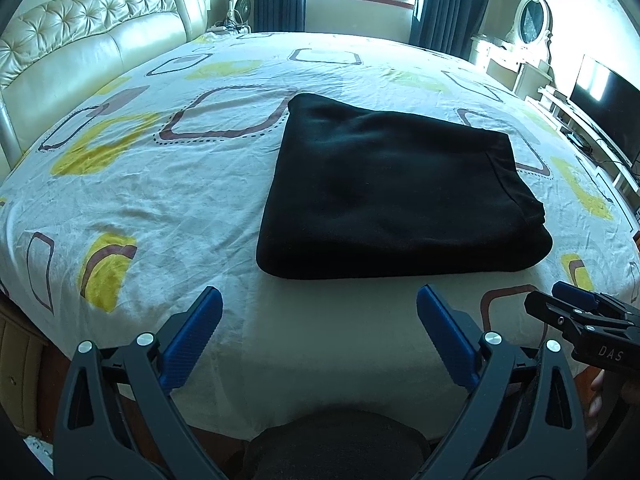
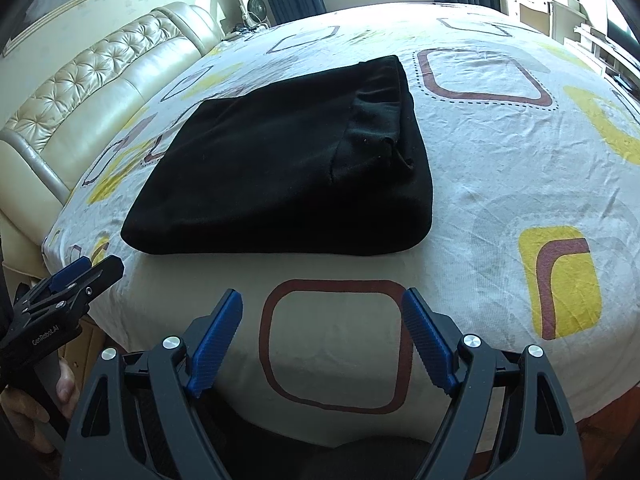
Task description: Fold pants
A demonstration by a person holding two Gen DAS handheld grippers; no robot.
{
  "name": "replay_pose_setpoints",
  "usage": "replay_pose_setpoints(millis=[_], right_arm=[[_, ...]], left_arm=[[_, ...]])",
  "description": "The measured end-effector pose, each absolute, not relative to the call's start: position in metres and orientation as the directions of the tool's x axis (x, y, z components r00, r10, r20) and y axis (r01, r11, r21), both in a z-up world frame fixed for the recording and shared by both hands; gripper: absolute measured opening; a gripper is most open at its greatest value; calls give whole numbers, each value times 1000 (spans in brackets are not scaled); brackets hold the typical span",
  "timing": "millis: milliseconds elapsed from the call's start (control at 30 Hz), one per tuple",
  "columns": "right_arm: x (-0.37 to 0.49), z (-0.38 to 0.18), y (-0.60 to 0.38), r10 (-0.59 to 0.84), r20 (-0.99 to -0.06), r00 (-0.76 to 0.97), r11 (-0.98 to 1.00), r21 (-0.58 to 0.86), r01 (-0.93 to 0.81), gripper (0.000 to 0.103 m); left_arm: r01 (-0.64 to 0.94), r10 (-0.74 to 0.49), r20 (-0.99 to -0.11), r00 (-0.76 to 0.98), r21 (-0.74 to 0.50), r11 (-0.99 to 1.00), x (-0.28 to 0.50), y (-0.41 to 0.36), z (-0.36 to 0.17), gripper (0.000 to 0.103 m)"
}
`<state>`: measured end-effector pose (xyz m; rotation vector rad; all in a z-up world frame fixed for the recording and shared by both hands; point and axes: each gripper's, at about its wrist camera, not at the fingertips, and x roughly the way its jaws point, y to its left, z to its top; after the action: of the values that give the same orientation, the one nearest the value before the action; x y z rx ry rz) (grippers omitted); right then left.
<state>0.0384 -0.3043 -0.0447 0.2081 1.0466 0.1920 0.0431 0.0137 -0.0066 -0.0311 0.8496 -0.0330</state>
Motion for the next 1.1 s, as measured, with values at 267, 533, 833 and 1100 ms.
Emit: replay_pose_setpoints(millis=[267, 533, 833, 1100], right_arm=[[38, -45, -303, 257, -837, 483, 963, 262, -59, 81], [38, -46, -300, 261, -840, 475, 963, 263, -64, 81], [39, -46, -300, 267, -839, 474, 961, 268, -67, 81], [40, -39, -316, 283, -828, 483, 952, 304, -37, 81]], left_arm=[[1, -31, -752, 658, -40, 999, 44, 15, -5, 98], [13, -46, -734, 677, -51, 999, 42, 14, 0, 98], [-33, -5, -684, 729, -42, 999, 31, 6, 14, 101], [84, -76, -703, 707, -24, 996, 38, 2, 23, 101]])
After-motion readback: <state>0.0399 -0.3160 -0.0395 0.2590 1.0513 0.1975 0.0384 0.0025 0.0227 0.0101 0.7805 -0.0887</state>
